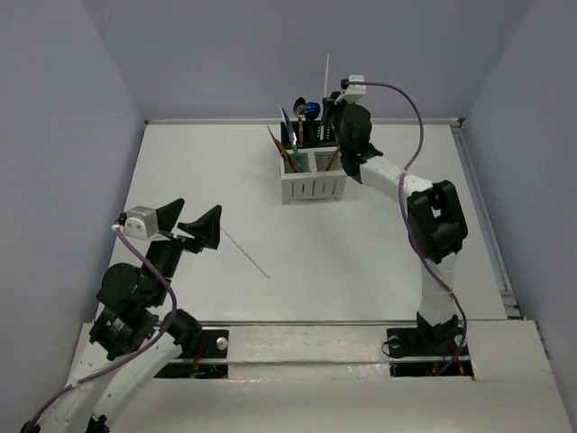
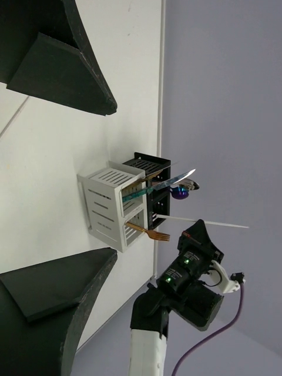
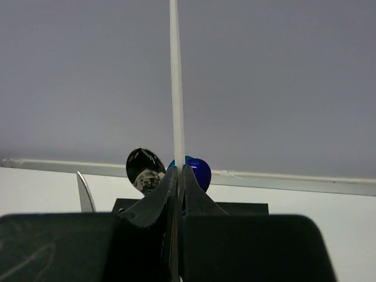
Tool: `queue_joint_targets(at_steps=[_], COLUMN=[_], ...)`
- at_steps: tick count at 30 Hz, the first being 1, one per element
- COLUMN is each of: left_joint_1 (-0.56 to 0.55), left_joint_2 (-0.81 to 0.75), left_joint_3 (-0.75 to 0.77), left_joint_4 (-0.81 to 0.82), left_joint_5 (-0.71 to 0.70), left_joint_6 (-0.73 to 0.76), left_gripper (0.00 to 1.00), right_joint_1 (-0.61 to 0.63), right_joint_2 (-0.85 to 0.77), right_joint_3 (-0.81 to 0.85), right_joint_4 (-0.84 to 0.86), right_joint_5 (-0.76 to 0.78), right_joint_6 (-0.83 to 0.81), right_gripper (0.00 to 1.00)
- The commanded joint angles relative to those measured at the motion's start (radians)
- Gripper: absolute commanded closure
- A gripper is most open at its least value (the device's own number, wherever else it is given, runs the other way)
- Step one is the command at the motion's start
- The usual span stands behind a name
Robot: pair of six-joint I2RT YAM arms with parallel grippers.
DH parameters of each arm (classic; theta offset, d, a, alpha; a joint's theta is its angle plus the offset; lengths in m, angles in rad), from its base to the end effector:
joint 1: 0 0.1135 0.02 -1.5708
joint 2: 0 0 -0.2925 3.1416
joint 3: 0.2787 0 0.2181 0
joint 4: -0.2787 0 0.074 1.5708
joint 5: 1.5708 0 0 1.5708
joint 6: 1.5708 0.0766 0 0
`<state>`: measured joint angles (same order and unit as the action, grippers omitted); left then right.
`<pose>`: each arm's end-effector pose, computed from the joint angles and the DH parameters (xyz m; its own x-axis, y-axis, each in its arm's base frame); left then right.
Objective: Sort the eating utensils into containers
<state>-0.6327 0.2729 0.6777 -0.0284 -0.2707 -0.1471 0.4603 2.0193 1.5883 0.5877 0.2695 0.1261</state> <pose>0.0483 -0.0100 0.3844 0.2391 -0.3504 -0.9055 0.4087 0.8823 -0.2335 0.4646 0.2076 0.3671 0.1145 0.1921 -0.9747 -0.2086 0.9639 0.1654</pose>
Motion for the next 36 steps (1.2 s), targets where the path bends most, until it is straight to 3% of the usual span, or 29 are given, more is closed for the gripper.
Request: queue_joint_targets(at_steps=[1,10,19,20,24,26,31,36], left_joint_1=[0.005,-0.004,-0.004,-0.004,-0.004,-0.004,-0.004,-0.004], left_joint_2=[0.018,0.020,0.022,0.020,0.017,0.015,0.011,0.011], left_joint_3=[-0.012,-0.012,-0.013,-0.013,-0.013,-0.013,-0.013,-0.013], left_joint_4=[0.042,0.042,0.041,0.039,0.041,0.041,0.041,0.041], left_joint_5=[-0.010,-0.021,-0.028,-0.028,-0.025,-0.024,-0.025,-0.024], left_joint_6=[-0.002,0.003,0.001,0.001,0.003,0.003,0.003,0.004], left_gripper=[0.01,0.01,0.01,0.01,0.01,0.01,0.01,0.01], right_joint_1=[-0.032,-0.041,-0.041,-0.041,-0.041,-0.041,-0.041,-0.041], right_joint_2=[0.070,0.203,0.196,0.190,0.156,0.133,0.062,-0.066], right_joint_3=[0.146,0.288,0.188,0.177,0.145,0.136,0.073,-0.022], right_joint_4=[0.075,0.034,0.060,0.066,0.072,0.060,0.083,0.074], right_joint_5=[0.007,0.000,-0.003,-0.004,-0.033,-0.047,-0.058,-0.125], right_joint_6=[-0.043,-0.114,-0.128,-0.129,-0.128,-0.128,-0.126,-0.049], right_gripper=[1.00,1.00,0.99,0.95,0.61,0.53,0.45,0.44])
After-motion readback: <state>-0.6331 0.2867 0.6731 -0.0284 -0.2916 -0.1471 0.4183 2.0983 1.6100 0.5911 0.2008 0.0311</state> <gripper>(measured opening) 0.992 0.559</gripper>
